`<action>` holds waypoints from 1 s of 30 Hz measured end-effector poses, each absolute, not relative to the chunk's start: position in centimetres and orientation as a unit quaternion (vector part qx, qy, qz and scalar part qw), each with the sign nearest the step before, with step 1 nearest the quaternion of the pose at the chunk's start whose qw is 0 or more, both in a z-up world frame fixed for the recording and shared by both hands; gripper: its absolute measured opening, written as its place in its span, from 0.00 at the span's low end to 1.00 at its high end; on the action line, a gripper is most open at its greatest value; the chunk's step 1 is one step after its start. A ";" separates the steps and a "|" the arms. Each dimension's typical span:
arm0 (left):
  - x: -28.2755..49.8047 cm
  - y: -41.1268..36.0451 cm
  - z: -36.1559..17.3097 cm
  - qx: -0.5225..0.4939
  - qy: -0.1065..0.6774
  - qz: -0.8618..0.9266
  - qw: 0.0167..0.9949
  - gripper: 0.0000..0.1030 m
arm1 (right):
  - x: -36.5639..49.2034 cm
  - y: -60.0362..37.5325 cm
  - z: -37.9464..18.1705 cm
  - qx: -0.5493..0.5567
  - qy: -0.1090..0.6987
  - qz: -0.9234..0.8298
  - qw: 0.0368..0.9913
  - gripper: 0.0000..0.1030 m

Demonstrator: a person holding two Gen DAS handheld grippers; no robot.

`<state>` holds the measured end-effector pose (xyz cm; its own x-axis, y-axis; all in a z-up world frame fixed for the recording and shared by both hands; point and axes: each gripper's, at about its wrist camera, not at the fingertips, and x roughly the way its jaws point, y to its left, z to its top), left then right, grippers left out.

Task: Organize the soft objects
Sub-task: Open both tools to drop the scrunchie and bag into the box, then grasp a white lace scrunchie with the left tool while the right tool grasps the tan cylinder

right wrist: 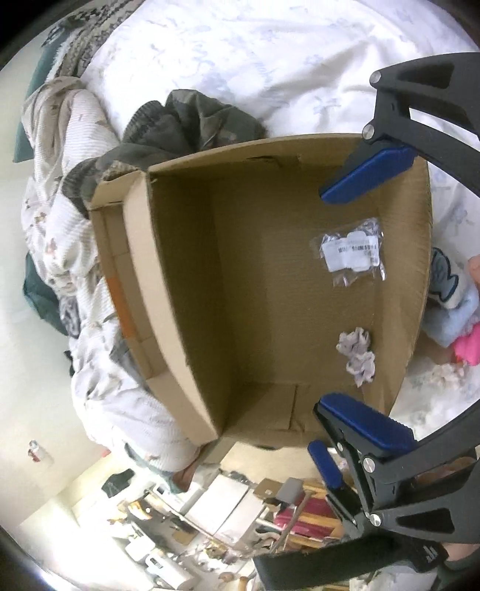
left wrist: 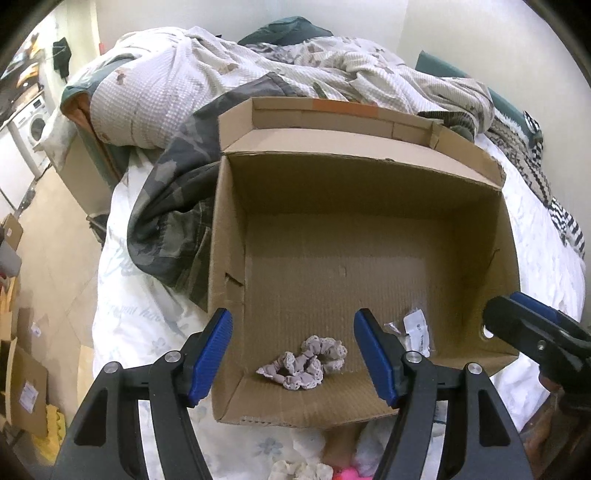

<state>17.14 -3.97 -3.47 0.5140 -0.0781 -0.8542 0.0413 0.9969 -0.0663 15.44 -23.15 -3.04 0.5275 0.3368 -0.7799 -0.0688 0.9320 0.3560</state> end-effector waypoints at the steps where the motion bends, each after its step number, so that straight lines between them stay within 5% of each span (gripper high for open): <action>1: 17.1 -3.8 -3.4 -0.021 0.492 -0.034 0.869 0.64 | 15.1 -23.1 -2.8 0.140 0.467 0.114 0.866 1.00; 30: 9.4 -1.1 -0.5 -0.026 0.459 -0.015 0.888 0.64 | 8.5 -22.9 -2.5 0.098 0.483 0.110 0.863 1.00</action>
